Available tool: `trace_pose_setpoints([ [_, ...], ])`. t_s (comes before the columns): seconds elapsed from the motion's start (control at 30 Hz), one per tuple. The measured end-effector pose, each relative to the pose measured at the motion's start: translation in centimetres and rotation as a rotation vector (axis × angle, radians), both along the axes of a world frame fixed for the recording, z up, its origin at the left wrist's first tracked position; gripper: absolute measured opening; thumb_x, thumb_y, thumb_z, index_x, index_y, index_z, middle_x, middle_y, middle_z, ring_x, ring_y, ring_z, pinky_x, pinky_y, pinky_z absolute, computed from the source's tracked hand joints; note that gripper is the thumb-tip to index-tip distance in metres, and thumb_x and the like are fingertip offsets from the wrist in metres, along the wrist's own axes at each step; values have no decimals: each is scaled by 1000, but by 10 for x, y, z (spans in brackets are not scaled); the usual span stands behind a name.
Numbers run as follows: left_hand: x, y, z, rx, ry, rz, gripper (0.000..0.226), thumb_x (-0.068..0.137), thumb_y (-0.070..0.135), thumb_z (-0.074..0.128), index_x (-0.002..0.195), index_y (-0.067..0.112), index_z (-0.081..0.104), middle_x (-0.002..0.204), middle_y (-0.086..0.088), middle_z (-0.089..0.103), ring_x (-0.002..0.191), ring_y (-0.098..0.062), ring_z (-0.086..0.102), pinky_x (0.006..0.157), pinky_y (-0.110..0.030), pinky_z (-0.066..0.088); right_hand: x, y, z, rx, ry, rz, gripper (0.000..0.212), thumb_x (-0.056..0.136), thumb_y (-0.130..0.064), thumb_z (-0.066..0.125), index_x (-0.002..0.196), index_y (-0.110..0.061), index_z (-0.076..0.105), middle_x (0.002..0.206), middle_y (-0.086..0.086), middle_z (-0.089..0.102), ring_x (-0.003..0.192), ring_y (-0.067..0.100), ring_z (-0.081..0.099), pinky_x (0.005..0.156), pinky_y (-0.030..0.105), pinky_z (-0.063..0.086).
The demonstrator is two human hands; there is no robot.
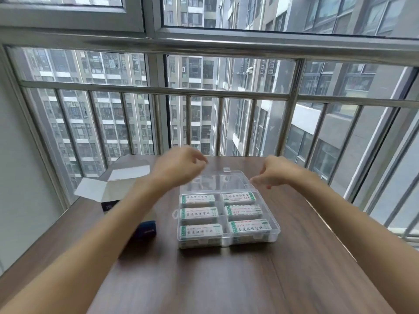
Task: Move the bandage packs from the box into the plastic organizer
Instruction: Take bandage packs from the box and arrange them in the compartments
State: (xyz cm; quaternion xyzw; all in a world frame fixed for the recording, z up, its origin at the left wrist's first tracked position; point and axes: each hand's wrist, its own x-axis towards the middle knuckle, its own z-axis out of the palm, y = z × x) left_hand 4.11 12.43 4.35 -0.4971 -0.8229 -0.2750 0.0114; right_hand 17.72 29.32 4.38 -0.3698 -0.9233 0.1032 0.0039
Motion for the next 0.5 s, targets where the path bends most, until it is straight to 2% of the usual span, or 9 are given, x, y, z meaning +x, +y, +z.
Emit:
trace_pose_setpoints([
  [0.03,-5,-19,3,98,12,68,22,96,27,53,112,23,68,115,6,65,96,-11,60,70,-18,46,-1,-10,3,15,49,54,30,87,-37,62,97,-10,72,93,4,73,84,19,69,76,32,57],
  [0.07,-11,-39,4,193,59,155,21,95,30,55,111,26,68,113,6,64,99,-10,56,73,-21,43,-5,-25,6,8,122,136,28,88,-37,61,97,-13,71,99,0,72,86,19,69,76,30,57],
  [0.13,-22,-74,-2,328,185,348,21,92,32,58,110,27,67,113,3,61,108,-13,47,81,-29,38,-13,-65,6,-52,298,343,26,89,-36,61,108,-19,68,104,-8,65,84,6,62,71,19,53],
  [0.17,-28,-92,-7,371,227,440,23,91,31,61,112,26,67,116,1,59,112,-17,45,83,-32,37,-20,-87,3,-44,372,455,31,88,-36,62,115,-22,64,110,-6,62,89,4,57,78,19,51],
  [0.23,-37,-116,-22,420,220,565,31,88,29,64,119,24,64,124,-4,55,118,-24,42,87,-38,38,-34,-118,-11,78,411,623,47,85,-42,64,129,-27,53,127,-4,50,116,9,43,102,29,38],
  [0.3,-48,-134,-40,420,123,631,41,89,30,64,127,21,56,132,-8,49,122,-28,39,95,-44,38,-52,-139,-30,217,375,697,55,85,-46,62,135,-31,46,140,-5,38,132,13,26,109,34,23],
  [0.33,-52,-137,-48,426,33,641,45,90,30,61,132,19,51,135,-9,45,123,-29,40,98,-44,37,-58,-145,-40,261,387,703,51,84,-45,63,132,-31,49,141,-4,38,134,16,24,110,37,22],
  [0.43,-60,-140,-70,575,-377,552,47,95,27,54,138,16,39,138,-5,46,121,-20,45,101,-37,36,-71,-156,-62,381,630,699,20,81,-28,69,100,-26,67,118,-1,58,117,22,48,96,43,41],
  [0.5,-57,-142,-80,717,-473,412,38,96,20,54,132,20,43,127,6,54,115,-9,48,99,-26,37,-74,-156,-69,451,751,713,10,78,-23,72,88,-27,70,103,-2,63,101,20,56,87,35,45],
])
